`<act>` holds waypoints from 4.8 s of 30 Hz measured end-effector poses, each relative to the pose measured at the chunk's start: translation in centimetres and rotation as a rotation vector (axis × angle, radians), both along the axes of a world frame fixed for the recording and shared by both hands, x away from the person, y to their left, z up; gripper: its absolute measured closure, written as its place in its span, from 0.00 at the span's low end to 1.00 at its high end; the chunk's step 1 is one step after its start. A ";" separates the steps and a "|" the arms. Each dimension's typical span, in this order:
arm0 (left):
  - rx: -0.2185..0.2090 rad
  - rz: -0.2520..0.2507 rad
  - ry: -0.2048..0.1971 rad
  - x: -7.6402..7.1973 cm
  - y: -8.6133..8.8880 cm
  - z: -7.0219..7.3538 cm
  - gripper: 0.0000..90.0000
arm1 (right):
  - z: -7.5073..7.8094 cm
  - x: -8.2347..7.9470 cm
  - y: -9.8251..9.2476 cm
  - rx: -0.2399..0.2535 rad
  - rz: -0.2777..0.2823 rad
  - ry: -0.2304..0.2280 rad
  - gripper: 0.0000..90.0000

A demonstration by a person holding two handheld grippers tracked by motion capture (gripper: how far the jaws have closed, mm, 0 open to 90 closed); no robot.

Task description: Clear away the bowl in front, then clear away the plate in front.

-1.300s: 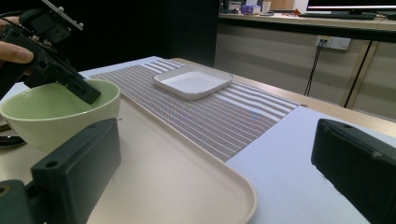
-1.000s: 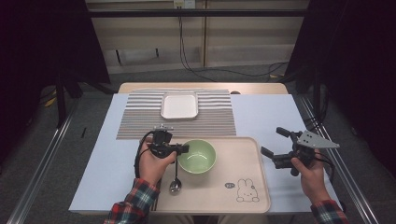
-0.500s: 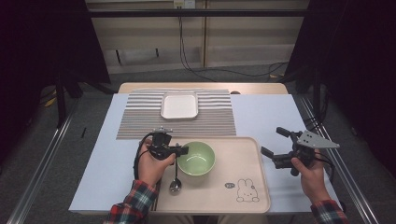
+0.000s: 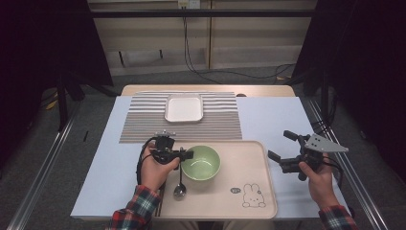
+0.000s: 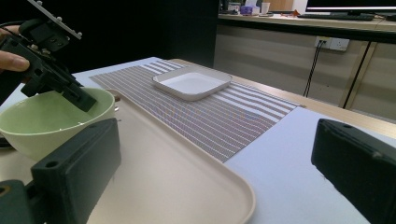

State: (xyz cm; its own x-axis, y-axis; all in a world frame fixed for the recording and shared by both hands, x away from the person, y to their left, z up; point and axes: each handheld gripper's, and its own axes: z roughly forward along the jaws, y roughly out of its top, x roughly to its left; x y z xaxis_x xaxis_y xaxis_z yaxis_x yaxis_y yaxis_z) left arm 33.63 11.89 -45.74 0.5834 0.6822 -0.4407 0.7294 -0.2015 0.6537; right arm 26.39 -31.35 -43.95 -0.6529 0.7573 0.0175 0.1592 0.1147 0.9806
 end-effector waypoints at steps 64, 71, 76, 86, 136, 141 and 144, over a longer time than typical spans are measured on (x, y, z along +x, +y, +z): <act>0.010 0.455 -0.229 9.7 5.5 1.8 0.11 | 0.0 0.4 0.0 0.001 -0.006 -0.003 0.01; 0.025 0.490 -0.220 10.9 5.8 1.1 0.11 | 0.0 0.4 0.0 -0.002 -0.006 -0.003 0.01; 0.029 0.508 -0.220 11.5 5.7 0.9 0.12 | 0.0 0.3 0.0 -0.004 -0.007 0.001 0.01; 0.053 0.542 -0.205 12.9 5.8 0.5 0.14 | 0.1 0.3 -0.1 0.002 -0.011 0.000 0.01; 0.161 0.534 -0.112 16.2 4.2 -2.7 0.72 | 0.1 0.4 -0.3 0.002 -0.007 -0.004 0.01; 0.173 0.540 -0.100 16.3 3.8 -2.8 0.78 | 0.1 0.4 -0.3 0.004 -0.009 -0.005 0.01; 0.183 0.532 -0.094 16.3 3.8 -2.7 0.80 | 0.1 0.5 -0.3 0.000 -0.008 -0.008 0.01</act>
